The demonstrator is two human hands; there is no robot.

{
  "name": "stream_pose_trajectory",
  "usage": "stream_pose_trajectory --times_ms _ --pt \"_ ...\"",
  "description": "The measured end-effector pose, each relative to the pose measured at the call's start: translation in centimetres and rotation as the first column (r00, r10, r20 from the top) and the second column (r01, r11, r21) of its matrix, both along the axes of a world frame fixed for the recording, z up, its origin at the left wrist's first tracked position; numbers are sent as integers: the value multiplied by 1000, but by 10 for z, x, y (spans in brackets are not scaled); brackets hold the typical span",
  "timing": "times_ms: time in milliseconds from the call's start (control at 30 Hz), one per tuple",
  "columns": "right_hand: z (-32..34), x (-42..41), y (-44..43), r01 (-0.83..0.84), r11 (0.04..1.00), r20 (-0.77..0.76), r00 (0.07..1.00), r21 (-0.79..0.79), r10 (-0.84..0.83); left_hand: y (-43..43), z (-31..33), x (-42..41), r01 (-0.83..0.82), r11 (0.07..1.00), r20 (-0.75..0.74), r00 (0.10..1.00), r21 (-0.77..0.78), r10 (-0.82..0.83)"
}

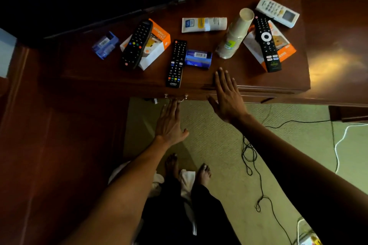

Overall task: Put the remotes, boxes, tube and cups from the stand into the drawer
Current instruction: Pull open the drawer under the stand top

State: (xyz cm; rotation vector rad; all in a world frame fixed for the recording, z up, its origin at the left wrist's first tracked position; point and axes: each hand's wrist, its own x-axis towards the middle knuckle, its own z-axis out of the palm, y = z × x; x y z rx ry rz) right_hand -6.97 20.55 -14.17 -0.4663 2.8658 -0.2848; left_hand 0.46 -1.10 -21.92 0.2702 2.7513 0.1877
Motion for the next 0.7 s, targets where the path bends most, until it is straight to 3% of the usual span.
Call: stream_pose_trajectory --times_ms 267,500,633,700 --pt "-2 0 12 -66 998 -14 998 -7 66 5 0 35 -16 1000 -10 1000 -17 15" --pt "0 44 22 -145 988 13 989 -60 146 10 8 86 -55 998 81 995 -20 57" --pt "-7 69 38 -77 993 76 994 -91 84 5 15 102 -41 999 148 988 -14 43" --pt "-9 69 42 -49 994 82 995 -94 56 3 22 102 -72 994 172 983 76 58"
